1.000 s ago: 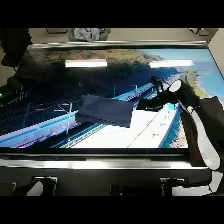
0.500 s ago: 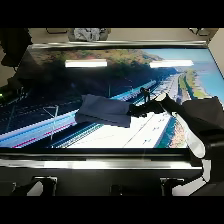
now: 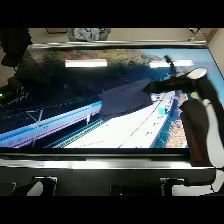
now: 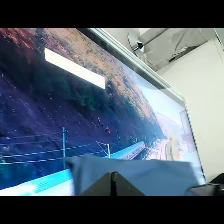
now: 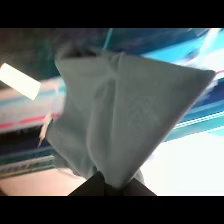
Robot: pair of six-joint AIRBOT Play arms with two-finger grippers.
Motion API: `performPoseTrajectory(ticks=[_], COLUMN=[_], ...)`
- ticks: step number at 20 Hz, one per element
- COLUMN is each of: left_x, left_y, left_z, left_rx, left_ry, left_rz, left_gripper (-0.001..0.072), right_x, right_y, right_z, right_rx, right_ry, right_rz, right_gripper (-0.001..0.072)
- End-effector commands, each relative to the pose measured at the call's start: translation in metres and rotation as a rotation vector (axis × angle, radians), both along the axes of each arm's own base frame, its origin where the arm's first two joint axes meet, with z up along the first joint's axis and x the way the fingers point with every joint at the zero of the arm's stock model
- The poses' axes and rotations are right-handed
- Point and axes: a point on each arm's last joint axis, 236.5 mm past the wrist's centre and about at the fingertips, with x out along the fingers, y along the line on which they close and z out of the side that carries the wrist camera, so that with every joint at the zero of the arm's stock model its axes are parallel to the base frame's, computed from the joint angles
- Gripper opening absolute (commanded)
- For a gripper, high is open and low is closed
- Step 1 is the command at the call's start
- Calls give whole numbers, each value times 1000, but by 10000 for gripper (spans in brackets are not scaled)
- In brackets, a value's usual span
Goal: Fold the shirts.
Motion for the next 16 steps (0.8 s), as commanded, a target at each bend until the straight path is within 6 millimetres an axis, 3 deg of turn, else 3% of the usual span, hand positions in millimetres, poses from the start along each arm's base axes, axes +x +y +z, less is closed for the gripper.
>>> performPoseTrajectory(ticks=[1, 5, 8, 12, 16], left_x=[0, 0, 0, 0, 0], left_y=[0, 0, 0, 1, 1], left_z=[0, 0, 0, 0, 0], left_rx=[2, 22, 22, 28, 43], left_ry=[-1, -14, -14, -18, -28], left_rz=[0, -7, -7, -7, -11], left_gripper=[26, 26, 27, 26, 27], right_x=[-16, -46, -75, -113, -155], right_y=[-114, -224, -280, -310, -321], right_z=[61, 117, 140, 158, 161], right_rx=[-91, -105, -86, -68, -77], right_ry=[-11, -71, -80, -84, -27], right_rz=[-195, -472, -641, -730, -761], right_gripper=[46, 46, 46, 47, 47])
